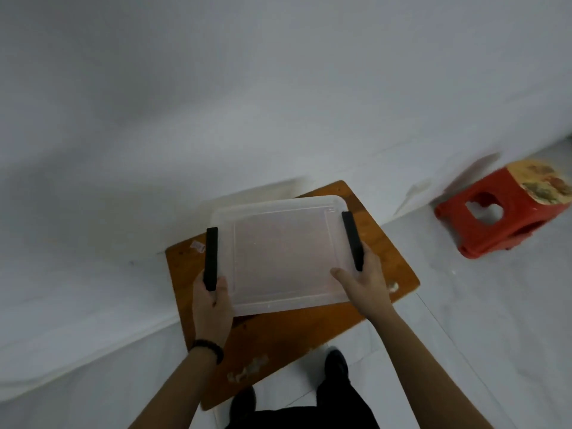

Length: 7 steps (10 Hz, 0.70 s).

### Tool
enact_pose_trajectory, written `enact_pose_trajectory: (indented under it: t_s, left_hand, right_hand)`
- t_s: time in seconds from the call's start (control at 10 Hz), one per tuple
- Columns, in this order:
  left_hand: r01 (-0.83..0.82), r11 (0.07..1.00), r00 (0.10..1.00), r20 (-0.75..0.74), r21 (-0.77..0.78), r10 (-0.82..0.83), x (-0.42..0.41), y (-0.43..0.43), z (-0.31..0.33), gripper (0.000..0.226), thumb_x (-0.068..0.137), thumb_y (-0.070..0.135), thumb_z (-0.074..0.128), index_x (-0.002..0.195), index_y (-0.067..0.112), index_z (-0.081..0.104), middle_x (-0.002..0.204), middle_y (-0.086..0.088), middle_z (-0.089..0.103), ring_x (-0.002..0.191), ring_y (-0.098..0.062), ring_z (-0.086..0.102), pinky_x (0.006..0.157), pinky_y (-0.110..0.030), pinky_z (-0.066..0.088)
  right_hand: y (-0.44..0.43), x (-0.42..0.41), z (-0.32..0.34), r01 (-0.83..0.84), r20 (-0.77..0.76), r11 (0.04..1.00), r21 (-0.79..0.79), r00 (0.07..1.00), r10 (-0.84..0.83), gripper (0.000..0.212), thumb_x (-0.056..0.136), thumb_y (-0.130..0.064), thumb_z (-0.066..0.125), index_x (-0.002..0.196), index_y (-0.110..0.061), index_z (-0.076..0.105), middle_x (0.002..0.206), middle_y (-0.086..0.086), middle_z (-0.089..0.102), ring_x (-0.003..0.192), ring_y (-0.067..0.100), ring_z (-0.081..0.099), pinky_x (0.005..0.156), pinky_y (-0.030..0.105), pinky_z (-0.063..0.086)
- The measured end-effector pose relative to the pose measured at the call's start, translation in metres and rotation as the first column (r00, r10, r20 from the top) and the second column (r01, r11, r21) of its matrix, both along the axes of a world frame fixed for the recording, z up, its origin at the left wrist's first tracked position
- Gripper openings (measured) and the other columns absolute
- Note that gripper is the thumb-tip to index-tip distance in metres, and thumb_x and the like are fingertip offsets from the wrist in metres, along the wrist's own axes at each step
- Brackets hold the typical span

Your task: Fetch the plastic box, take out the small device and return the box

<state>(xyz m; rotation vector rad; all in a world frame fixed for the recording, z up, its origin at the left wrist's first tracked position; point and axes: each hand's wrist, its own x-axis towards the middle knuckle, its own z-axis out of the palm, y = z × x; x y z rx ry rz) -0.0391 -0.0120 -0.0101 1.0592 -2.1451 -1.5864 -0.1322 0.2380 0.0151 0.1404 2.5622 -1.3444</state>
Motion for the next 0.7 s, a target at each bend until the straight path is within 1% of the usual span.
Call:
enact_pose_trajectory:
  t_s: [0.1, 0.2, 0.3, 0.4, 0.5, 0.6, 0.7]
  left_hand:
    - [-0.067, 0.998, 0.997, 0.045, 0.001, 0.067, -0.019, 0.015, -0.003, 0.051, 0.098, 0.027, 0.052, 0.143, 0.010, 0.036, 0.130, -0.015, 0.053, 0.113, -0.033, 0.055, 0.094, -0.043, 0.050]
    - [-0.055, 0.998, 0.985, 0.163, -0.024, 0.059, -0.032, 0.023, -0.004, 0.086, 0.088, 0.039, 0.064, 0.155, 0.017, 0.014, 0.155, -0.008, 0.029, 0.138, -0.026, 0.035, 0.108, -0.037, 0.033]
    - [0.032, 0.998, 0.948, 0.318, -0.060, -0.011, -0.037, 0.026, -0.010, 0.107, 0.082, 0.049, 0.067, 0.155, 0.027, -0.007, 0.162, -0.008, 0.009, 0.143, -0.032, 0.027, 0.109, -0.045, 0.033]
    - [0.068, 0.994, 0.926, 0.376, -0.086, -0.031, -0.046, 0.018, -0.015, 0.110, 0.080, 0.058, 0.064, 0.153, 0.032, -0.014, 0.163, -0.011, 0.004, 0.141, -0.039, 0.031, 0.107, -0.051, 0.037]
    - [0.088, 0.990, 0.920, 0.389, -0.112, -0.038, -0.051, 0.010, -0.017, 0.110, 0.079, 0.063, 0.061, 0.153, 0.032, -0.014, 0.161, -0.013, 0.009, 0.137, -0.040, 0.037, 0.102, -0.052, 0.044]
    - [0.087, 0.990, 0.929, 0.369, -0.110, -0.041, -0.051, 0.005, -0.014, 0.109, 0.079, 0.063, 0.061, 0.153, 0.033, -0.014, 0.159, -0.012, 0.015, 0.133, -0.038, 0.042, 0.100, -0.050, 0.047]
    - [0.104, 0.990, 0.933, 0.354, -0.096, -0.064, -0.049, 0.004, -0.015, 0.111, 0.077, 0.067, 0.060, 0.152, 0.034, -0.016, 0.160, -0.010, 0.012, 0.134, -0.037, 0.041, 0.101, -0.049, 0.045]
  right_hand:
    - [0.001, -0.055, -0.011, -0.214, 0.005, 0.977, 0.020, 0.977, 0.214, 0.087, 0.084, -0.059, 0.064, 0.153, -0.028, 0.021, 0.147, -0.003, 0.042, 0.132, 0.020, 0.046, 0.103, 0.049, 0.048]
    - [0.001, -0.098, -0.023, -0.375, 0.077, 0.926, 0.034, 0.925, 0.372, 0.096, 0.086, -0.063, 0.058, 0.159, -0.028, 0.006, 0.163, -0.002, 0.024, 0.147, 0.024, 0.029, 0.114, 0.049, 0.035]
    - [-0.003, -0.119, -0.032, -0.488, 0.109, 0.870, 0.073, 0.871, 0.479, 0.096, 0.090, -0.063, 0.053, 0.158, -0.028, -0.006, 0.167, -0.002, 0.008, 0.149, 0.027, 0.024, 0.113, 0.047, 0.033]
    - [-0.010, -0.132, -0.035, -0.539, 0.123, 0.833, 0.128, 0.842, 0.526, 0.095, 0.091, -0.065, 0.046, 0.156, -0.029, -0.013, 0.167, -0.001, 0.002, 0.143, 0.032, 0.036, 0.104, 0.046, 0.043]
    - [-0.016, -0.145, -0.031, -0.568, 0.169, 0.794, 0.218, 0.823, 0.543, 0.097, 0.090, -0.071, 0.040, 0.154, -0.031, -0.020, 0.167, 0.003, 0.001, 0.132, 0.035, 0.049, 0.091, 0.046, 0.050]
    - [-0.019, -0.141, -0.032, -0.582, 0.167, 0.760, 0.289, 0.813, 0.558, 0.098, 0.088, -0.075, 0.036, 0.154, -0.032, -0.021, 0.166, 0.006, 0.008, 0.129, 0.036, 0.053, 0.089, 0.047, 0.052]
    - [-0.021, -0.144, -0.029, -0.570, 0.144, 0.726, 0.384, 0.814, 0.563, 0.099, 0.088, -0.075, 0.039, 0.156, -0.026, -0.013, 0.166, 0.008, 0.011, 0.140, 0.036, 0.040, 0.104, 0.055, 0.044]
